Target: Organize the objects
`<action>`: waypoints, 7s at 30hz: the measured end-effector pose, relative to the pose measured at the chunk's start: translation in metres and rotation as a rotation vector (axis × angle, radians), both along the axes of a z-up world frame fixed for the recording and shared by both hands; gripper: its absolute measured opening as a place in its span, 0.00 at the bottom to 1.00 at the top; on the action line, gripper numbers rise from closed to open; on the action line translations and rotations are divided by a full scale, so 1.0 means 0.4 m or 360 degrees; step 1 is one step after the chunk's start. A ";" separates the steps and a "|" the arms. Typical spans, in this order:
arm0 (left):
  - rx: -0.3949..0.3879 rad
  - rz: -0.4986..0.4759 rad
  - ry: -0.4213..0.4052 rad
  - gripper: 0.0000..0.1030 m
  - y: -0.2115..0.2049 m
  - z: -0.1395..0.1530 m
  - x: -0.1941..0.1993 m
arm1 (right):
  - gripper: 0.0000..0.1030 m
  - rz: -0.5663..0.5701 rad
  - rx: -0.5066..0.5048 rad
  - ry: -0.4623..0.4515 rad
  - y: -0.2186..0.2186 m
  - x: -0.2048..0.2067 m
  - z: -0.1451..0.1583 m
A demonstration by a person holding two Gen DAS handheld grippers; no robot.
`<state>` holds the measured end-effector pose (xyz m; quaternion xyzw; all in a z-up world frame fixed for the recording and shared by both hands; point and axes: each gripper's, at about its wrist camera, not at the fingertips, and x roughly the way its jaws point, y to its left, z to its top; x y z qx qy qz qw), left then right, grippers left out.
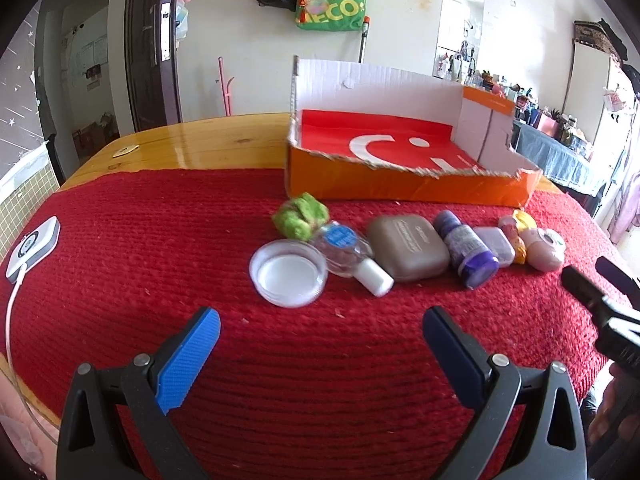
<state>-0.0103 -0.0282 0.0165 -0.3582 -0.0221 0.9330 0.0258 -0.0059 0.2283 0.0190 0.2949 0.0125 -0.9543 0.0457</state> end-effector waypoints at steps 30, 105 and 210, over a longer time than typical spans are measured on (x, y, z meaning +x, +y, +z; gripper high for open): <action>-0.0071 -0.0241 -0.0182 0.84 -0.090 0.002 -0.102 | 0.94 0.0273 0.0214 -0.0284 0.147 -0.174 0.016; -0.0074 -0.0570 -0.0157 0.41 0.046 0.207 -0.311 | 0.30 0.0515 0.0093 -0.0310 -0.032 -0.362 0.200; -0.0051 -0.0140 0.0451 1.00 0.005 0.247 0.029 | 0.98 0.0120 0.0341 0.0343 -0.088 0.002 0.285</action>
